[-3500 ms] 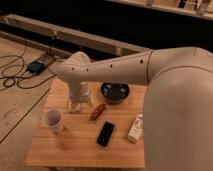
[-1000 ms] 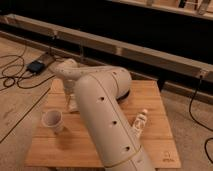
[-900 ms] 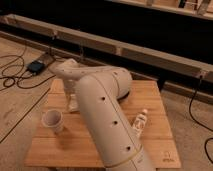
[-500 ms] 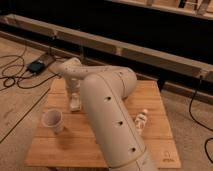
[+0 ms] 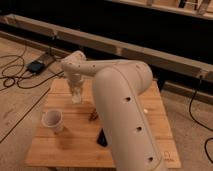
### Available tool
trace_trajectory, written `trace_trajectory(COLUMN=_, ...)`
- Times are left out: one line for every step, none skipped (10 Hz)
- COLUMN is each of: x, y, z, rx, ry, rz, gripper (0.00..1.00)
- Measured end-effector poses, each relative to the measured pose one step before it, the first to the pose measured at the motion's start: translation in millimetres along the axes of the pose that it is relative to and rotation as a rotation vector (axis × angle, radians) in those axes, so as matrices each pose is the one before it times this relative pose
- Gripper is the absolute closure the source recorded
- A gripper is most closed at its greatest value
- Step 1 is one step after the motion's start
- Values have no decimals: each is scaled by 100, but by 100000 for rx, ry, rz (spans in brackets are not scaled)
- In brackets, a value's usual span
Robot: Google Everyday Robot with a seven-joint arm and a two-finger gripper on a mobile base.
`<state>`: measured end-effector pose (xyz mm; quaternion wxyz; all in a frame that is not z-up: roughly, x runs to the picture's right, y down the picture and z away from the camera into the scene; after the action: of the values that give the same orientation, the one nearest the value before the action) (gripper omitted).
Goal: Place the white sponge in the ceramic cup
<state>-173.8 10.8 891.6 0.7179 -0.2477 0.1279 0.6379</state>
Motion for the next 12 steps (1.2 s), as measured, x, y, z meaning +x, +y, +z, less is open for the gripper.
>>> trace_trajectory(x=172, y=134, z=-1338, rx=-925, ry=-2354, rz=-1531, gripper=82)
trace_trajectory(x=421, y=384, z=-2029, rx=-1697, ry=-3350, rz=-2421, gripper=82)
trace_trajectory(x=352, y=531, z=-1565, rx=-1670, ry=-2389, rz=-1877, gripper=82)
trace_trajectory(x=481, y=614, z=-1463, rx=-1763, ry=-2087, rz=-1942, gripper=82)
trace_trajectory(x=771, y=1112, z=-1638, rx=-2461, ry=-2008, rz=-2679, gripper=82)
trace_trajectory(x=1005, y=1637, z=-1582, rx=-3143, ry=-1674, rz=-3559, gripper=82)
trace_trajectory(x=755, y=1297, z=-918, rx=-2368, ry=-709, rz=-2674, gripper=82)
trace_trajectory(x=875, y=1734, z=-910, rx=-2909, ry=-685, rz=-3327, gripper=82)
trace_trajectory(x=1084, y=2214, z=-722, rx=-3455, ry=-555, rz=-4127, gripper=82)
trace_trajectory(x=556, y=1333, z=-192, rx=-2179, ry=-272, rz=-2044, gripper=82)
trace_trajectory(x=795, y=1815, z=-90, rx=-3008, ry=-389, rz=-2956, gripper=82)
trace_trajectory(x=542, y=1462, z=213, rx=-2925, ry=-608, rz=-2314, gripper=82)
